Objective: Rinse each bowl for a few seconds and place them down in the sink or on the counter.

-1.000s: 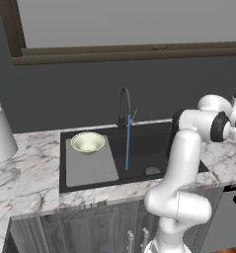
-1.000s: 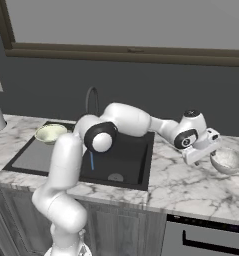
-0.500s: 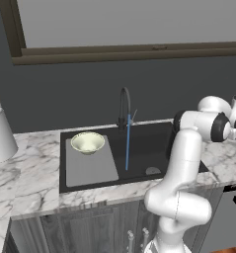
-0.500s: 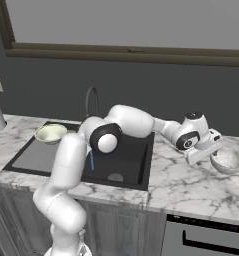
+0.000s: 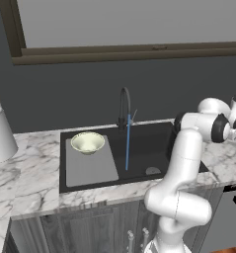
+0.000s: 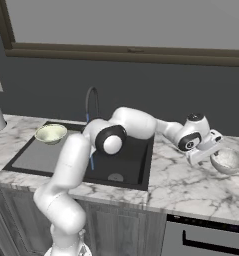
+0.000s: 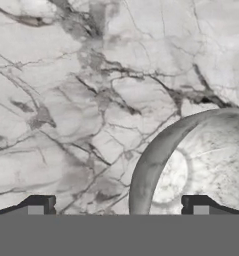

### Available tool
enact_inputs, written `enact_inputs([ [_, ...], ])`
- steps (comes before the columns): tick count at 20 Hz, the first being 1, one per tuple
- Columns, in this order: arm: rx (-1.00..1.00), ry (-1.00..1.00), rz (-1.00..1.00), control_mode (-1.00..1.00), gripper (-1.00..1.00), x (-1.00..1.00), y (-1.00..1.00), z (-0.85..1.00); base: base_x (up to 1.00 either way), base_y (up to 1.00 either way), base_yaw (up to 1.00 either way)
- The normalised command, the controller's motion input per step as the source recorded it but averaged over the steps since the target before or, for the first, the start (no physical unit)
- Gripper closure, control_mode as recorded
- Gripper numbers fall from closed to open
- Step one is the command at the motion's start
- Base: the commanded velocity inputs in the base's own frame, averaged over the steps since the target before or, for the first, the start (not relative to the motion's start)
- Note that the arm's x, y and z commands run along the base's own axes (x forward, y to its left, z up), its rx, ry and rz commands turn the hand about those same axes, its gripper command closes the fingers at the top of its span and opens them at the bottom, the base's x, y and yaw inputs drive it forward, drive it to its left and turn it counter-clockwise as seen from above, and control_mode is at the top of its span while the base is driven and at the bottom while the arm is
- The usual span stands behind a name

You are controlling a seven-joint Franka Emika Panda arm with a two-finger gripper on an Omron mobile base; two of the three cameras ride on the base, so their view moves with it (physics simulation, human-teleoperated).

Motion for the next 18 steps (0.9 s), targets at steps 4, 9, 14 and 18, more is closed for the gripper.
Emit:
enact_inputs([
  [4,0.0,0.0,0.0,-1.0,-1.0,0.15,-0.12,-0.11,0.0,0.0,0.0],
  [9,0.0,0.0,0.0,-1.0,-1.0,0.16,-0.13,-0.1,0.0,0.0,0.0],
  [14,0.0,0.0,0.0,-1.0,-1.0,0.17,-0.11,-0.11,0.0,0.0,0.0],
  [18,0.0,0.0,0.0,-1.0,-1.0,0.16,-0.1,-0.09,0.0,0.0,0.0],
])
